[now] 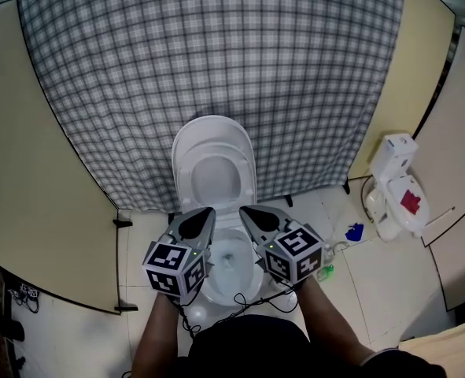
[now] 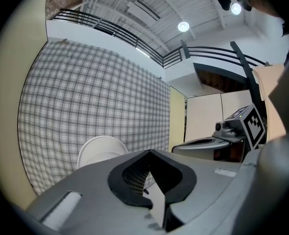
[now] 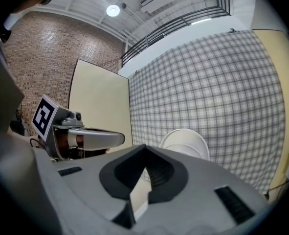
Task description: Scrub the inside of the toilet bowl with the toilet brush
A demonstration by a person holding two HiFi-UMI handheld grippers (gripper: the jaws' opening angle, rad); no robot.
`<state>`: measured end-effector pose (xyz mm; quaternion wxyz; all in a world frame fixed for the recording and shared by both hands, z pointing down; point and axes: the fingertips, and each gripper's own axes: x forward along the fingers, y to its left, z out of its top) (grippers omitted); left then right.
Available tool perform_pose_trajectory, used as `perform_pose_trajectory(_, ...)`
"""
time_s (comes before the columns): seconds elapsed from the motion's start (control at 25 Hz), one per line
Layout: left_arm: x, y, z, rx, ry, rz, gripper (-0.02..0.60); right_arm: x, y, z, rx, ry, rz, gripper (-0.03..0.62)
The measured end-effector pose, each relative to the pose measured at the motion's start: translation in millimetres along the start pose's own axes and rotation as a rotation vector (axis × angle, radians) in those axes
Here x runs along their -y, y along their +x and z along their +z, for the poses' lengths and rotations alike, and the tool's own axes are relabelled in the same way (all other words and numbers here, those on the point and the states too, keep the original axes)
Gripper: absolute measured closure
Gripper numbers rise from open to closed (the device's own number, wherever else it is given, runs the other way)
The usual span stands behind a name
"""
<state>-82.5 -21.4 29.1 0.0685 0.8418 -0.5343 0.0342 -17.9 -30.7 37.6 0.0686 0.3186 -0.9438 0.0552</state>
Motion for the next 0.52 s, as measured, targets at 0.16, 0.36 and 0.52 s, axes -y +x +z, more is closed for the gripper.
perform_pose_trajectory(0.16,12.0,6.4,0.8,0.0,0.007,0.002,0.574,7.6,-9.4,-0.3,0.008,0.002,0.009,0.582)
perform_pose_trajectory(0.36,-3.2,6.6,3.4,0.0,-0.002,-0.011,0.574,2.7,6.5,4.3,-0.003,0.001,0.005,0.582)
perform_pose_trajectory(0.52,-12.0,-1.6,3.5,-0.002,-0.006,-0.01,0.574,-7.6,13.6,7.2,-0.011,-0.002,0.009,0.582)
